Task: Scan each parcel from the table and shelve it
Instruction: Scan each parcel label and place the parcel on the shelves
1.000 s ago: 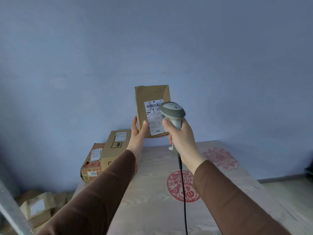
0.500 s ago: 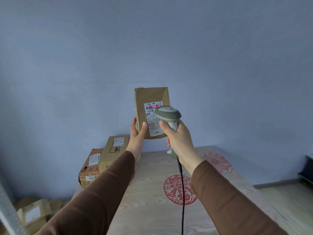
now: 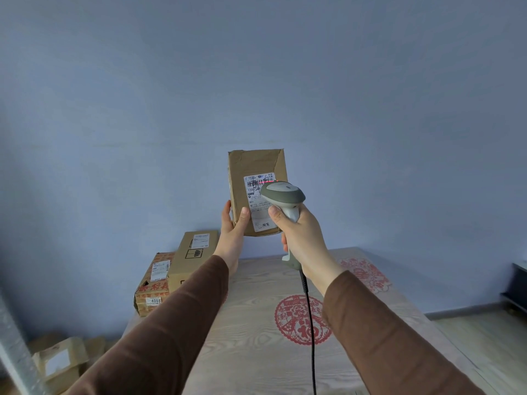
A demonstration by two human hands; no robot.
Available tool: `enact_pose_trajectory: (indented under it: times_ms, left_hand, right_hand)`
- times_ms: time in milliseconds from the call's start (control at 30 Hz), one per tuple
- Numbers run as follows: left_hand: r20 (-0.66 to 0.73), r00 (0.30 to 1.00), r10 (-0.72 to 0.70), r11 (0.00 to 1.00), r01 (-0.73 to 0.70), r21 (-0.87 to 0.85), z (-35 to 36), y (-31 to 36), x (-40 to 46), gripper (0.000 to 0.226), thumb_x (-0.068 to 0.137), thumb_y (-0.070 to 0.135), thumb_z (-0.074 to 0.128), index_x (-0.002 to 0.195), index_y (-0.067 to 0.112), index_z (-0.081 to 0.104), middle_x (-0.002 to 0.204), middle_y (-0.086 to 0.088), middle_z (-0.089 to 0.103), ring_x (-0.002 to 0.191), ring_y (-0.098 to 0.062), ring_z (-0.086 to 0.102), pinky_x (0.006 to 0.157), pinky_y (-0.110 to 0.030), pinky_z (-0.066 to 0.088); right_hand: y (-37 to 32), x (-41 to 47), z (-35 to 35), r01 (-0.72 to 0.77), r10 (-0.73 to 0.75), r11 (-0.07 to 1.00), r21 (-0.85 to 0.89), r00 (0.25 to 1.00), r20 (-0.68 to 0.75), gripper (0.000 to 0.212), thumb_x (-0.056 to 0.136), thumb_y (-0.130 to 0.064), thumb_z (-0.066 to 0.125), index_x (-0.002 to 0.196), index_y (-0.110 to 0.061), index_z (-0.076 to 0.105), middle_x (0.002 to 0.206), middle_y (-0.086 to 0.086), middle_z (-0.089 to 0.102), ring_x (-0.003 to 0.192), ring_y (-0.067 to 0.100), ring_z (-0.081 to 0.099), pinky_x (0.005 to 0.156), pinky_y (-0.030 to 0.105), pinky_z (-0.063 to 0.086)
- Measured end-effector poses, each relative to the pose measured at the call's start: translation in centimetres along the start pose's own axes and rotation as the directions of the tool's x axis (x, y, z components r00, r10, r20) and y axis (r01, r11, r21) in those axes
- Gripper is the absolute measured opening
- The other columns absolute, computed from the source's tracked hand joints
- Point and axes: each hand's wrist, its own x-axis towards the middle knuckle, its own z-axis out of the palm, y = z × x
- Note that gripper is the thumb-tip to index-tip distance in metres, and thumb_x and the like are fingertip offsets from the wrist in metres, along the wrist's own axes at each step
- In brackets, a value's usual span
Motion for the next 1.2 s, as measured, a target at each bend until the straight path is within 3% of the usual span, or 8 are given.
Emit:
enact_pose_trajectory:
  times_ms: [233,367,600,733,833,967,1100,1200]
  left_hand:
    - [-0.050,0.998,-0.039,0.999,0.037,-0.033,-0.8,0.4,-0.6,0.065,0.103,0.055,0.050,0.158,0.044,0.017,0.132,0.030,0.053,0.115,0.017,0.047,0.111,-0.030,0.026]
    - [-0.113,0.990,-0.079,0.995,0.071,-0.073,-2.8,0.7,-0.9,0.071,0.099,0.062,0.054,0.159,0.046,0.018,0.155,0.008,0.049,0.143,-0.013,0.046,0.126,-0.046,0.024]
    - [-0.324,0.940,-0.111,0.993,0.097,-0.060,-8.5,1.1,-3.7,0.086,0.083,0.076,0.056,0.157,0.046,0.023,0.156,-0.001,0.049,0.145,-0.028,0.044,0.124,-0.058,0.027]
    - [-0.444,0.885,-0.142,0.990,0.121,-0.076,-12.4,1.3,-6.8,0.078,0.096,0.070,0.050,0.160,0.038,0.018,0.151,-0.006,0.055,0.139,-0.029,0.052,0.123,-0.057,0.031]
    - [-0.551,0.820,-0.156,0.988,0.136,-0.077,-15.7,1.5,-9.9,0.079,0.096,0.069,0.050,0.159,0.037,0.018,0.140,-0.001,0.062,0.135,-0.023,0.054,0.125,-0.051,0.028]
    - [-0.684,0.712,-0.156,0.988,0.121,-0.099,-20.8,2.3,-14.5,0.077,0.096,0.064,0.056,0.157,0.030,0.022,0.127,0.001,0.068,0.120,-0.014,0.064,0.117,-0.039,0.042]
    - [-0.756,0.637,-0.151,0.989,0.098,-0.114,-26.6,3.8,-19.5,0.076,0.097,0.058,0.059,0.156,0.023,0.025,0.139,-0.007,0.065,0.126,-0.021,0.064,0.118,-0.046,0.042]
    - [-0.801,0.583,-0.135,0.991,0.090,-0.102,-31.8,5.2,-23.6,0.075,0.099,0.054,0.058,0.156,0.021,0.025,0.137,-0.009,0.066,0.119,-0.021,0.069,0.111,-0.039,0.051]
  right_hand:
    - [0.6,0.3,-0.2,0.018,-0.017,0.999,0.040,1.000,-0.016,0.025,0.092,-0.053,0.071,0.099,-0.029,0.067,0.060,-0.015,0.058,0.051,0.006,0.051,0.049,0.023,0.049]
    - [2.1,1.4,0.9,-0.049,0.051,0.994,0.102,0.999,-0.017,0.026,0.090,-0.052,0.074,0.096,-0.028,0.065,0.055,-0.018,0.054,0.049,0.004,0.050,0.048,0.023,0.049]
    - [5.7,2.3,6.7,-0.192,0.171,0.947,0.258,0.980,0.103,0.033,0.091,-0.033,0.078,0.116,-0.018,0.062,0.103,0.002,0.069,0.084,0.018,0.064,0.063,0.029,0.057]
    - [6.9,0.5,11.7,-0.302,0.217,0.896,0.326,0.937,0.273,0.038,0.091,-0.030,0.079,0.124,-0.022,0.062,0.113,-0.002,0.069,0.109,0.024,0.067,0.081,0.038,0.059]
    - [7.2,-1.7,15.6,-0.347,0.222,0.879,0.327,0.904,0.365,0.026,0.090,-0.028,0.080,0.109,-0.033,0.063,0.107,-0.004,0.070,0.108,0.026,0.068,0.090,0.040,0.055]
    - [7.0,-5.3,21.4,-0.406,0.225,0.860,0.311,0.846,0.483,0.027,0.089,-0.027,0.081,0.110,-0.029,0.065,0.105,-0.003,0.072,0.100,0.019,0.069,0.077,0.027,0.053]
    - [5.8,-9.4,28.0,-0.470,0.245,0.847,0.249,0.760,0.602,0.023,0.089,-0.030,0.081,0.105,-0.032,0.065,0.097,-0.005,0.071,0.083,0.016,0.067,0.072,0.031,0.061]
    - [4.3,-13.0,33.7,-0.477,0.227,0.854,0.210,0.703,0.674,0.022,0.090,-0.035,0.079,0.107,-0.031,0.066,0.099,0.000,0.073,0.079,0.018,0.067,0.064,0.032,0.059]
